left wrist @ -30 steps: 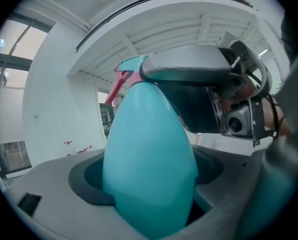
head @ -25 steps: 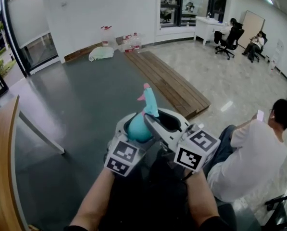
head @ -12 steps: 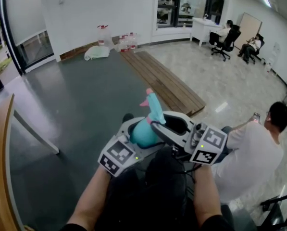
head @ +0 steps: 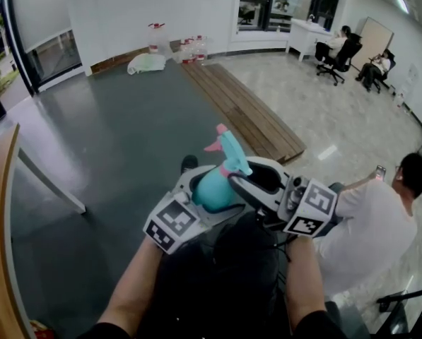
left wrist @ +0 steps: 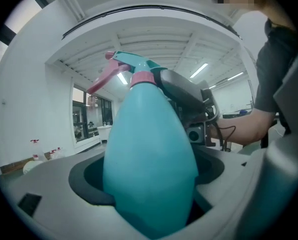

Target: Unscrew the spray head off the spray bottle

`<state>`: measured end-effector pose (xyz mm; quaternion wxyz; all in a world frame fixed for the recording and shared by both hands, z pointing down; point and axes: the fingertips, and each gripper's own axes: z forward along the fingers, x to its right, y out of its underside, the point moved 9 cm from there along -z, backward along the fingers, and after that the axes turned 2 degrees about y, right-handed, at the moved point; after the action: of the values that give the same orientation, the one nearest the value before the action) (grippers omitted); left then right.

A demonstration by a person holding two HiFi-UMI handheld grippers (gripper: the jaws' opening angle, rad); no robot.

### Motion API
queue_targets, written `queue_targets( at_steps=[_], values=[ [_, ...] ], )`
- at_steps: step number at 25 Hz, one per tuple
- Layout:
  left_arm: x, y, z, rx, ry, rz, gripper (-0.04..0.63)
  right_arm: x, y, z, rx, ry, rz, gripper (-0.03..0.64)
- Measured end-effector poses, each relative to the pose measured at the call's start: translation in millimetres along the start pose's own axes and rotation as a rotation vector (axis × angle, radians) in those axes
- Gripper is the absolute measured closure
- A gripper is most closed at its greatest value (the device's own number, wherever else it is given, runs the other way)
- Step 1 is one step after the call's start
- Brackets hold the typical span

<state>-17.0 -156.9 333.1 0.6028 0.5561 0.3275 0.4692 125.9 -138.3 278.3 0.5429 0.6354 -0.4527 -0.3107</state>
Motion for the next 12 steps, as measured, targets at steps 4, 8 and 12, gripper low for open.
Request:
queue_targets(
  at_steps=[4,8,12],
  values=[
    [-2.1,0.8,-1.1,0.011,-0.106,-0.029,0.153,-5.1,1.8,-4.1,-0.015,0.124,-0.002,0.445],
    [-8.8,5.0,1.9,-0.013,-0.211,-0.029,0.153,-15.6,3.8,0.8,-0.024,0.239,-0.051,0.445],
    [-13.5,10.9,5.3,-0.014,-0.249,-0.051,0.153,-16.7,8.2,9.3,-0.063,0.342,-0.046,0.446]
  ],
)
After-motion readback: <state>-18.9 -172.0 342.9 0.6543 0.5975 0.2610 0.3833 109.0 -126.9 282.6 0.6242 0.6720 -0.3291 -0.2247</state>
